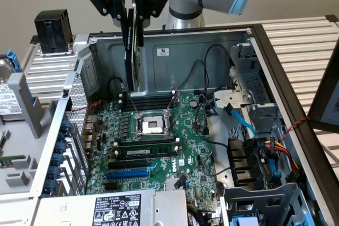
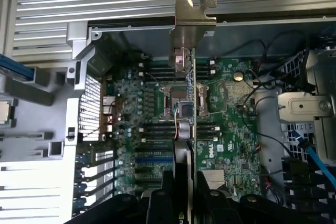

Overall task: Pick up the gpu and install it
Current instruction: 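Pick up the gpu and move the gpu toward the slot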

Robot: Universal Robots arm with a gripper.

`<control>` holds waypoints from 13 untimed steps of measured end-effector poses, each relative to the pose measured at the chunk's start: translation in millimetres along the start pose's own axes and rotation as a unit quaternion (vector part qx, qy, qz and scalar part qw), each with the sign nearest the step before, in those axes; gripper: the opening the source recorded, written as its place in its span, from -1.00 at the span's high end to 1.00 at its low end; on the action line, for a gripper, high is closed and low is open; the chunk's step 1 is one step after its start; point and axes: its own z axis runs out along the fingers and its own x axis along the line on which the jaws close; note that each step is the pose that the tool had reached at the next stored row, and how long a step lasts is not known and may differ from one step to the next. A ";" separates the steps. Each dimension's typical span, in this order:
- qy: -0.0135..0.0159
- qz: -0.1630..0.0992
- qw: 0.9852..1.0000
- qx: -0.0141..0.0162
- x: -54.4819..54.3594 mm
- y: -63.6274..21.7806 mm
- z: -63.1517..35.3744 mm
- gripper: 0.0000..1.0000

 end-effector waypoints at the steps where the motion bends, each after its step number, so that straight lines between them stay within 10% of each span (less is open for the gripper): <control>1: 0.000 0.000 1.000 0.000 -0.5 -0.9 1.4 0.47; 13: -0.001 0.002 1.000 0.000 -4.0 -11.5 18.7 0.47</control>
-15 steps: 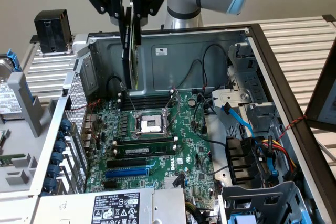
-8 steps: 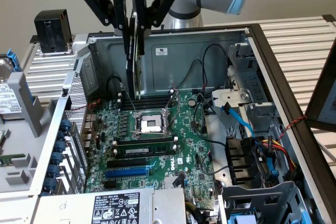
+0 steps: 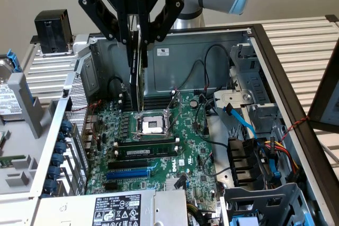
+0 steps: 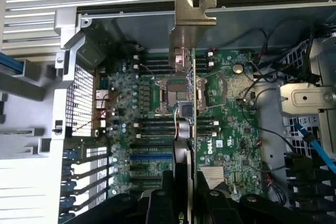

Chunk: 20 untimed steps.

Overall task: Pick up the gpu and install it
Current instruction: 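Pick up the gpu and move the gpu toward the slot, then insert the gpu into the slot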

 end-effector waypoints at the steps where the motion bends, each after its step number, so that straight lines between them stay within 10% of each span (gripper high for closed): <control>1: 0.001 0.000 1.000 0.000 0.1 0.0 0.1 0.47; 20: 0.016 0.003 1.000 0.001 0.0 0.0 0.1 0.47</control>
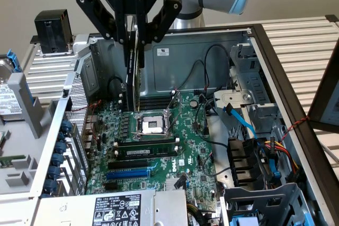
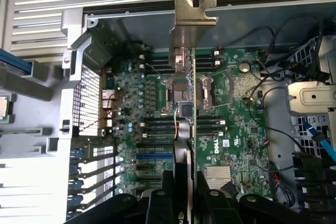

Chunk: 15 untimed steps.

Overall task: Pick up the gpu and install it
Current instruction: 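Insert the gpu into the slot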

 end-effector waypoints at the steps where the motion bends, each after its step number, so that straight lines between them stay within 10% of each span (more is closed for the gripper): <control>1: 0.000 0.000 1.000 0.000 0.0 0.0 0.0 0.47; 7: 0.000 0.000 1.000 0.001 -1.2 2.2 0.7 0.47; 15: 0.002 -0.022 1.000 0.011 -6.5 10.0 8.4 0.47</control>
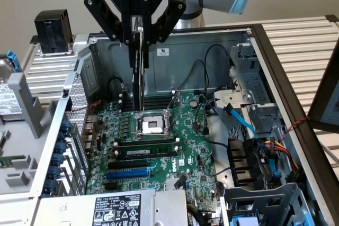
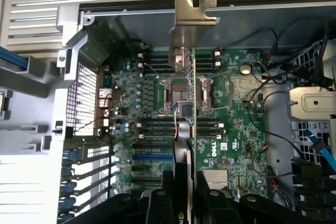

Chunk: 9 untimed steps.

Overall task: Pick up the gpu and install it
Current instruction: 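Insert the gpu into the slot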

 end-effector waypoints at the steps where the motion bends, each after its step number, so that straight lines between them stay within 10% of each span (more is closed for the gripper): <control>1: 0.002 -0.009 1.000 0.001 0.0 -0.1 0.6 0.47; 9: 0.012 -0.081 0.997 0.006 -0.3 -0.8 4.7 0.47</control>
